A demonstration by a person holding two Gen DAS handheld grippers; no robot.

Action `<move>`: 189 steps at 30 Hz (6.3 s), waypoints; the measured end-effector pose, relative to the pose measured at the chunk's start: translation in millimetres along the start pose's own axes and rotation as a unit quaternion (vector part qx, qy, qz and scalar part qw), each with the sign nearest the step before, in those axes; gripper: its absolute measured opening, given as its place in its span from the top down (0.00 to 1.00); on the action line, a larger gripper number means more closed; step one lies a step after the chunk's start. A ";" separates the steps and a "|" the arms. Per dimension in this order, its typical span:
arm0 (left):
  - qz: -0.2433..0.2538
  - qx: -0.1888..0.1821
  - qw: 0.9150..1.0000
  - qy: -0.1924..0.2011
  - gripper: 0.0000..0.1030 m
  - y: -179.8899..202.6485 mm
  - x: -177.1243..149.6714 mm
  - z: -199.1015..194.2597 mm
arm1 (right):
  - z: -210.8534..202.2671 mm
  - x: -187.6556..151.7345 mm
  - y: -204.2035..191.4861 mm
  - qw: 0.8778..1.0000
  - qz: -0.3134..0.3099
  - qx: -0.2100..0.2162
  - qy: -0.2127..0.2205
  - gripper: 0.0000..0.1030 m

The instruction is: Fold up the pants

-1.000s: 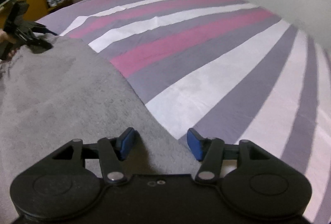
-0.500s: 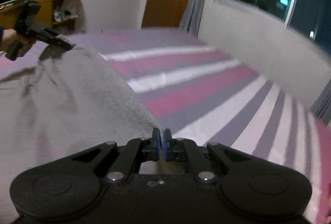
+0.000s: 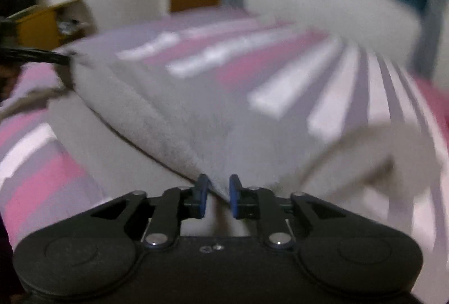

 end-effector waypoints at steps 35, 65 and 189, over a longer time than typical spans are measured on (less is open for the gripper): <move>-0.225 0.014 0.969 -0.098 0.79 -5.4 -63.2 28.1 | 8.1 -84.4 23.5 0.943 0.327 -0.042 0.039 0.86; -0.194 0.024 0.972 -0.135 0.77 -13.2 -54.8 39.2 | -81.1 -82.9 76.0 0.966 0.180 -0.183 0.035 0.56; -0.056 0.131 0.984 -0.102 0.29 88.2 -51.3 48.4 | -210.2 -219.1 280.7 0.862 0.440 -0.228 0.102 0.69</move>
Point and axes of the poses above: each gripper's, at about its wrist camera, not at the fingertips, and z roughly the way its jaws point, y to its right, x to its top, the point moved 5 cm from there along z, roughly the way its jaws point, and after that the axes turned 3 degrees about x, right-handed, at the moved point
